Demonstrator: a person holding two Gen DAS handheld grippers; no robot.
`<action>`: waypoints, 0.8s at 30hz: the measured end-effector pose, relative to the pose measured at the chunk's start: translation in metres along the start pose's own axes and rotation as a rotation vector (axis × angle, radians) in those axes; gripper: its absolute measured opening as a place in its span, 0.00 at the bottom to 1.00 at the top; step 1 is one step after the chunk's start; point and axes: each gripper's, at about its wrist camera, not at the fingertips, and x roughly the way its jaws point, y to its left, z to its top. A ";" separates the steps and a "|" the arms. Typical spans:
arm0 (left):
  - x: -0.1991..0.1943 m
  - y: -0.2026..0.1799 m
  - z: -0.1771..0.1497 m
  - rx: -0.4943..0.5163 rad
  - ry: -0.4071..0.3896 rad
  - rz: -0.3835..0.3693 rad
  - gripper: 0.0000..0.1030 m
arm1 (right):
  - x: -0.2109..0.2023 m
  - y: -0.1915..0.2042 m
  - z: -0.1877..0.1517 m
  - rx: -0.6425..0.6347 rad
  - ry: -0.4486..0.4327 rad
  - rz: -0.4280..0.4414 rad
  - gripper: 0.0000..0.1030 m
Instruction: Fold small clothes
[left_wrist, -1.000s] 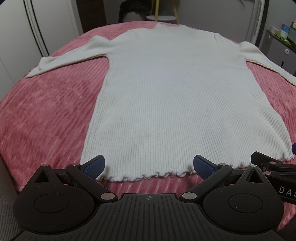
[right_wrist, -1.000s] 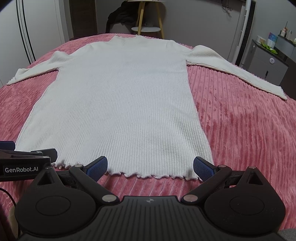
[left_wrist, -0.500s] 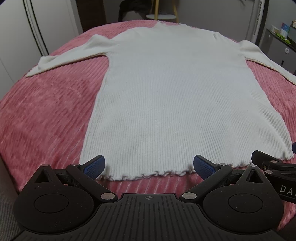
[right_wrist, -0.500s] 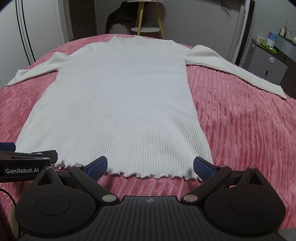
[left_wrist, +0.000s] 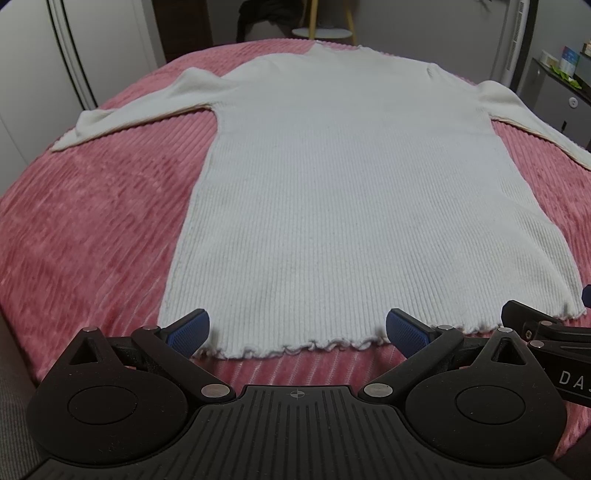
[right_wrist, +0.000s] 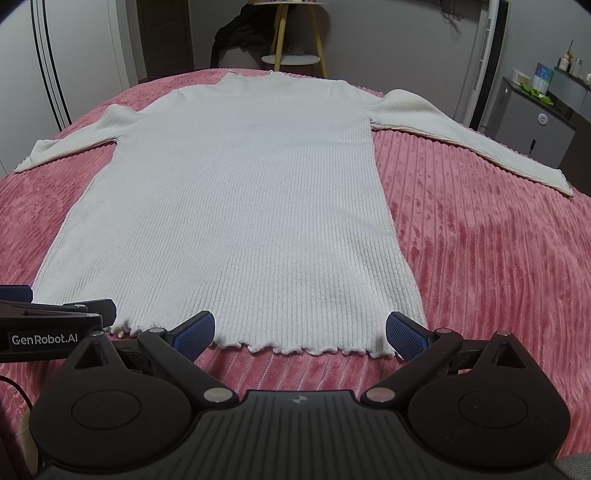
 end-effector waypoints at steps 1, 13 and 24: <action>0.000 0.000 0.000 0.000 0.000 0.000 1.00 | 0.000 0.000 0.000 0.000 0.000 0.000 0.96; 0.000 -0.001 0.000 -0.001 0.001 -0.002 1.00 | -0.001 -0.001 -0.002 0.011 -0.007 0.010 0.96; -0.001 -0.002 -0.001 -0.004 0.003 -0.004 1.00 | 0.000 -0.002 -0.002 0.017 -0.012 0.019 0.96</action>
